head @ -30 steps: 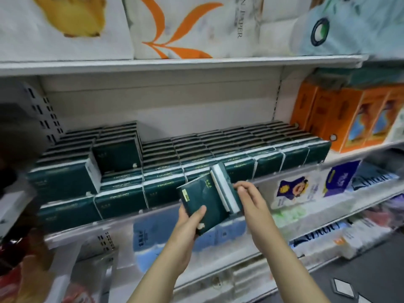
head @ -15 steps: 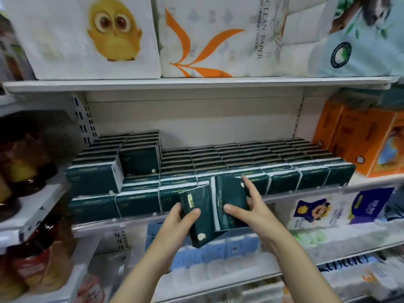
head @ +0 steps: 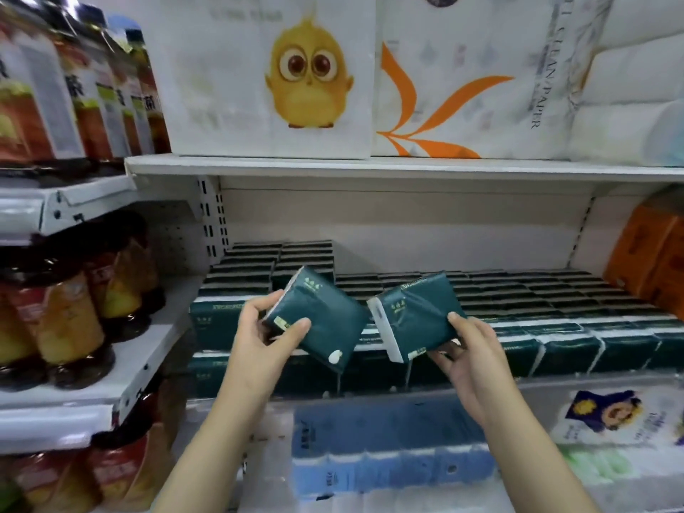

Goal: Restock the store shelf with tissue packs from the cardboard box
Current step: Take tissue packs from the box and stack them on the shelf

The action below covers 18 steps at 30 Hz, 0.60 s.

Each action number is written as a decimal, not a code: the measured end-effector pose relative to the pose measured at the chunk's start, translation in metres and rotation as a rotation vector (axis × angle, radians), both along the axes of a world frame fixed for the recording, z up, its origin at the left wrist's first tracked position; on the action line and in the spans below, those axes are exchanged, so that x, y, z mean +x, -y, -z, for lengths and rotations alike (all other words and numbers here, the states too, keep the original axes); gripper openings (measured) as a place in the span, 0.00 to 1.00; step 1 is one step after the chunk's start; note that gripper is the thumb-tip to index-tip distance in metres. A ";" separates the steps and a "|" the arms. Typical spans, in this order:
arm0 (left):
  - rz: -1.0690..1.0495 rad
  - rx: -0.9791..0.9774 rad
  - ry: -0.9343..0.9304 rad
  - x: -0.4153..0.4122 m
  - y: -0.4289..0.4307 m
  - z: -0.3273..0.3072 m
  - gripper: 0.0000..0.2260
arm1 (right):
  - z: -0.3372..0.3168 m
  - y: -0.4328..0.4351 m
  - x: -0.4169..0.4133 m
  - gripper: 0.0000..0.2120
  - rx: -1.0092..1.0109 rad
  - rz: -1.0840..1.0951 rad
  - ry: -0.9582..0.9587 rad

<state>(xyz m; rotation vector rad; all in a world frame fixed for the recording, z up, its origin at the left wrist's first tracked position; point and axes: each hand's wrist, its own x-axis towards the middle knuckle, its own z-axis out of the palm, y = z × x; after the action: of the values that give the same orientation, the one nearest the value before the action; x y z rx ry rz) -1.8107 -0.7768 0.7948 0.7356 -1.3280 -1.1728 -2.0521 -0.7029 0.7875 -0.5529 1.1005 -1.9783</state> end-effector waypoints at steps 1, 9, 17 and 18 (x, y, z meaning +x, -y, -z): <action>-0.045 -0.007 -0.006 0.008 0.009 -0.004 0.16 | -0.001 0.007 0.004 0.08 0.001 0.006 0.001; -0.190 0.031 -0.020 0.046 0.071 -0.025 0.18 | 0.005 0.072 0.047 0.09 0.064 -0.038 -0.227; -0.214 -0.139 0.287 0.056 0.105 -0.039 0.23 | 0.015 0.114 0.076 0.14 0.233 -0.139 -0.712; -0.212 -0.143 0.303 0.057 0.106 -0.040 0.19 | 0.014 0.117 0.077 0.15 0.298 -0.118 -0.859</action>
<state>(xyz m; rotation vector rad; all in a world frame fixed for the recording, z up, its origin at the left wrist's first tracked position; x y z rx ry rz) -1.7536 -0.8832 0.8348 0.9507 -1.5245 -0.8102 -1.9749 -0.8196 0.7734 -1.3262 1.7763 -1.4276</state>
